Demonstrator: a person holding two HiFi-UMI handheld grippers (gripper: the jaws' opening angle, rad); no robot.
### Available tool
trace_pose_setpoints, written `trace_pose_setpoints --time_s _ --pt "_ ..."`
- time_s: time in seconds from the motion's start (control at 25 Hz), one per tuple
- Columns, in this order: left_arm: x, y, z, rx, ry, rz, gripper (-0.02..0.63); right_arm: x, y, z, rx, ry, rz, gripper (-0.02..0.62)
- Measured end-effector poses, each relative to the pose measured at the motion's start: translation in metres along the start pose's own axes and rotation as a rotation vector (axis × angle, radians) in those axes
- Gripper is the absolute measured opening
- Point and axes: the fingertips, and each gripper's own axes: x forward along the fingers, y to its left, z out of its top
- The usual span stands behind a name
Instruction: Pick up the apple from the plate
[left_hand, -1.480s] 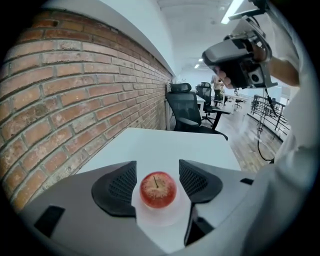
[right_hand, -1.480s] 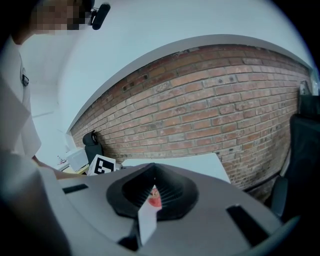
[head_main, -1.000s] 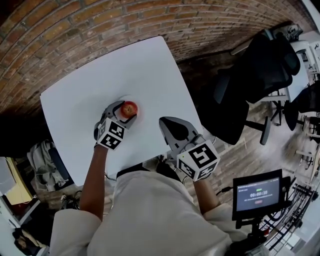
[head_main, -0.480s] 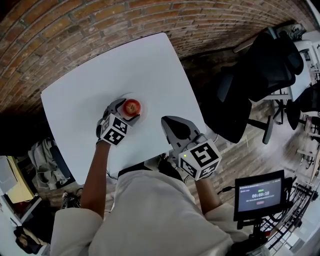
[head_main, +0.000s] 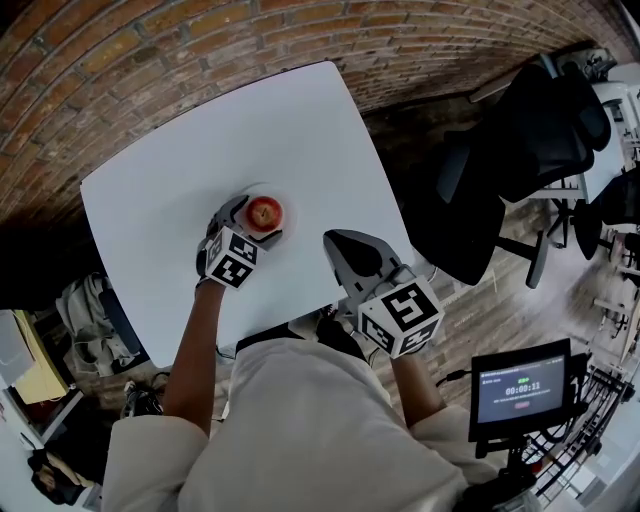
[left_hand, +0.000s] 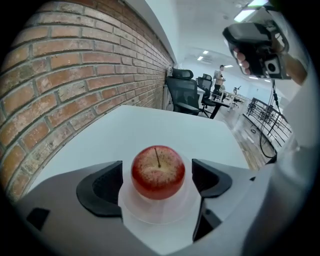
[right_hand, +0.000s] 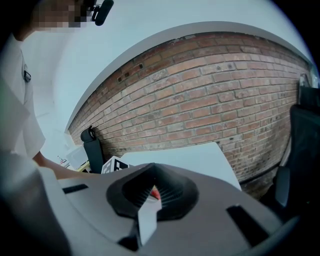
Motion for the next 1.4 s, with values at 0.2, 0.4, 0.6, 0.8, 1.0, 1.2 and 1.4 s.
trace_pose_setpoints --time_s 0.2,0.4,0.6,0.8,1.0,1.2,1.4 --pt "0.002 0.002 -0.006 -0.045 -0.008 0.008 0.445 0.002 0.002 -0.001 -0.002 0.006 0.006 0.002" --pt "0.006 -0.001 -0.011 -0.057 -0.007 -0.004 0.445 0.002 0.001 -0.003 -0.001 0.013 0.006 0.002" --pt "0.011 0.0 -0.018 -0.101 -0.017 -0.019 0.445 0.004 0.003 -0.003 -0.004 0.016 0.008 0.002" --pt "0.013 0.001 -0.02 -0.124 -0.024 -0.021 0.445 0.004 0.003 -0.004 -0.007 0.018 0.009 0.002" --pt "0.016 0.0 -0.025 -0.114 -0.016 -0.009 0.445 0.006 0.004 -0.004 -0.009 0.023 0.012 0.002" --pt "0.019 0.002 -0.024 -0.098 -0.02 0.02 0.443 0.005 0.003 -0.006 -0.01 0.025 0.01 0.002" --pt "0.02 0.002 -0.024 -0.105 -0.019 0.026 0.443 0.003 0.001 -0.008 -0.008 0.027 0.008 0.002"
